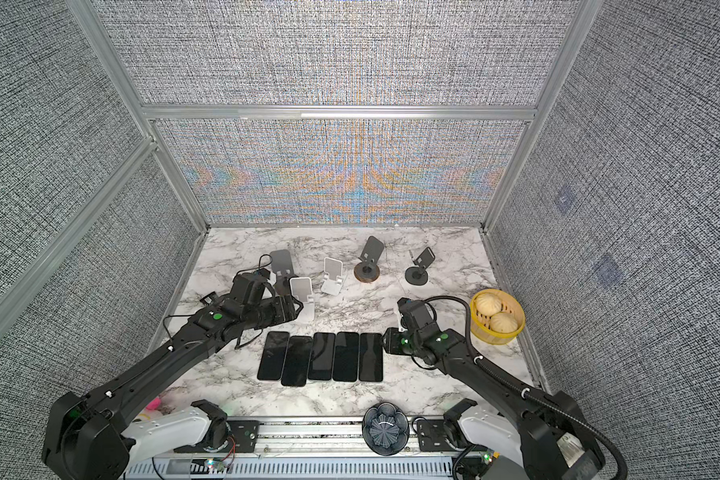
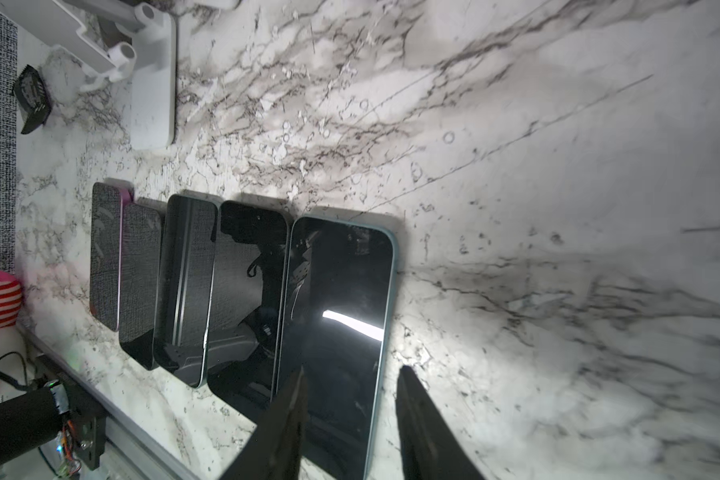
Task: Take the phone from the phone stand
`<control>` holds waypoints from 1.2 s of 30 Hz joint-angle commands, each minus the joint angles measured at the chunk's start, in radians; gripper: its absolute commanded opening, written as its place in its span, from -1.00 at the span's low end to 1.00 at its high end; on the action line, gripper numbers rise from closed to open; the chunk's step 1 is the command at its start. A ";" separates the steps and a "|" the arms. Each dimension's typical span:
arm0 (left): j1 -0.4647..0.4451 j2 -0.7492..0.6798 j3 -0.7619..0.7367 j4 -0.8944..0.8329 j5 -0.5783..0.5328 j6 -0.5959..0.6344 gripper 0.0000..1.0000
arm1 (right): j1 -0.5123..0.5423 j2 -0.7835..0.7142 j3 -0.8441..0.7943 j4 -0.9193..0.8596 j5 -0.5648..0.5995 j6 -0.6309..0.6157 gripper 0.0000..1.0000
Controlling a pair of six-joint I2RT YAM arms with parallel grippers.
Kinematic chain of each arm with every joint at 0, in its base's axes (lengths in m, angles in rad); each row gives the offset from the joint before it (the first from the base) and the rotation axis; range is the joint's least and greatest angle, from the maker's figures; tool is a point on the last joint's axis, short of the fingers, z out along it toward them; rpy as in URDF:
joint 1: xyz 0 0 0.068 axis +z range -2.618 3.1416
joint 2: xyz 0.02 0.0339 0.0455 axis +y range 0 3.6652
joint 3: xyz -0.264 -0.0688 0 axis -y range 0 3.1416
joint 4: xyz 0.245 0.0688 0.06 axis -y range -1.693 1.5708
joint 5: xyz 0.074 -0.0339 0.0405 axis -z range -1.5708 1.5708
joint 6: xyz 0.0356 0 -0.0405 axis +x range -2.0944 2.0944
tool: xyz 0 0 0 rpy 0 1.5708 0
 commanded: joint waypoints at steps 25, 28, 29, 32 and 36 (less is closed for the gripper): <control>0.232 -0.108 -0.125 0.232 -0.482 0.287 0.97 | -0.202 -0.024 -0.012 0.253 0.456 -0.435 0.98; 0.253 -0.109 -0.143 0.278 -0.537 0.338 0.97 | -0.207 -0.029 -0.010 0.248 0.502 -0.521 0.98; 0.258 -0.105 -0.147 0.295 -0.569 0.363 0.97 | -0.211 -0.031 -0.019 0.261 0.514 -0.551 0.98; 0.289 -0.074 -0.163 0.356 -0.636 0.442 0.97 | -0.238 -0.018 -0.080 0.377 0.538 -0.590 0.98; 0.347 -0.013 -0.225 0.506 -0.648 0.488 0.97 | -0.256 0.022 -0.145 0.503 0.582 -0.593 0.98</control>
